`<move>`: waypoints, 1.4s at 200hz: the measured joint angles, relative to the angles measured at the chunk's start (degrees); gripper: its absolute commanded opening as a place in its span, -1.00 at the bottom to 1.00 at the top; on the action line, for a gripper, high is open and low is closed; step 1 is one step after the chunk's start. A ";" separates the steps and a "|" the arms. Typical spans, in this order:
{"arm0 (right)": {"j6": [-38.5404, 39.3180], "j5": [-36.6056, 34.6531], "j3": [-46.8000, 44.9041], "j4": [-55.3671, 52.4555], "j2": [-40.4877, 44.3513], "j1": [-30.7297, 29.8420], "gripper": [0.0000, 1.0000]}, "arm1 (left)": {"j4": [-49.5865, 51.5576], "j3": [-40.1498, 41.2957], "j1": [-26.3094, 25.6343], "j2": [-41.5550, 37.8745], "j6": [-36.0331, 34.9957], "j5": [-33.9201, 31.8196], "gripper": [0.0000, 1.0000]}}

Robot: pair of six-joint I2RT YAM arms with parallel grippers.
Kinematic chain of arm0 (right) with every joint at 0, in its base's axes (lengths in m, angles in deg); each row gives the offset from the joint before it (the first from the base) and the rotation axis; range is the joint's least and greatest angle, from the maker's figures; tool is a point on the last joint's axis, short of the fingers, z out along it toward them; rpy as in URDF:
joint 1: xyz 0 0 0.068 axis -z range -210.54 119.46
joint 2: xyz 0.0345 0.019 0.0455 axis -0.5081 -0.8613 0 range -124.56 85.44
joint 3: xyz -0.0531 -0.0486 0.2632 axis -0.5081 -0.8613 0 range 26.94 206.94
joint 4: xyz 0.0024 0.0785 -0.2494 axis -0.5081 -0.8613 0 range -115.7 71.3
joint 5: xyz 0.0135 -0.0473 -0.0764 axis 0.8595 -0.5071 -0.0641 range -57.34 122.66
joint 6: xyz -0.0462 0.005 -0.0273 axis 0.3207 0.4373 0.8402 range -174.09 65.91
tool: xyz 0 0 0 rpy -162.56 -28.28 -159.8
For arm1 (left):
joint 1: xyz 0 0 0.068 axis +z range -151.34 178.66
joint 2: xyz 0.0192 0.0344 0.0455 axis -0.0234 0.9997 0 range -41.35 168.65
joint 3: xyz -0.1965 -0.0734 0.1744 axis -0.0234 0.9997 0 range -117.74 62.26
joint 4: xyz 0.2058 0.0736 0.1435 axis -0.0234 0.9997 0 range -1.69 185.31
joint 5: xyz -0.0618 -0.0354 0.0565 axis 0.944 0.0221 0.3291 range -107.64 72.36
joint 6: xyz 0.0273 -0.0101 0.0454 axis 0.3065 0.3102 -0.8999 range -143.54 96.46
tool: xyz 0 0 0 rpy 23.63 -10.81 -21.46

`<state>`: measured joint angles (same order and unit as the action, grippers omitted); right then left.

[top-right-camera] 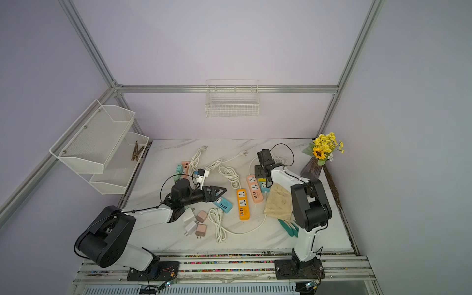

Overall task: Pull the plug off the socket
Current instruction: Move the socket to the center of the board, then remove the plug from the socket.

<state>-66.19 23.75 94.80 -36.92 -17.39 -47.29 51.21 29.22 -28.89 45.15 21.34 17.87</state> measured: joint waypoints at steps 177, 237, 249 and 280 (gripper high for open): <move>-4.50 5.73 -14.29 6.86 10.58 0.26 -0.24 | 14.82 -25.18 -18.10 19.63 5.95 -11.10 0.03; -4.50 5.73 -14.29 6.86 10.58 0.26 -0.25 | 21.27 -32.44 -19.39 26.97 12.72 -13.40 -0.16; -4.50 5.73 -14.29 6.86 10.56 0.26 -0.25 | 22.77 -33.00 -20.44 27.91 14.58 -14.05 -0.20; -4.52 5.73 -14.29 6.86 10.56 0.26 -0.24 | 23.26 -33.88 -24.50 29.51 19.28 -15.41 -0.20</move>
<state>-70.71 29.48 80.50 -30.06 -6.83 -47.03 74.47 -4.66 -53.40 74.65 40.62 2.46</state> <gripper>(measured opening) 0.639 0.395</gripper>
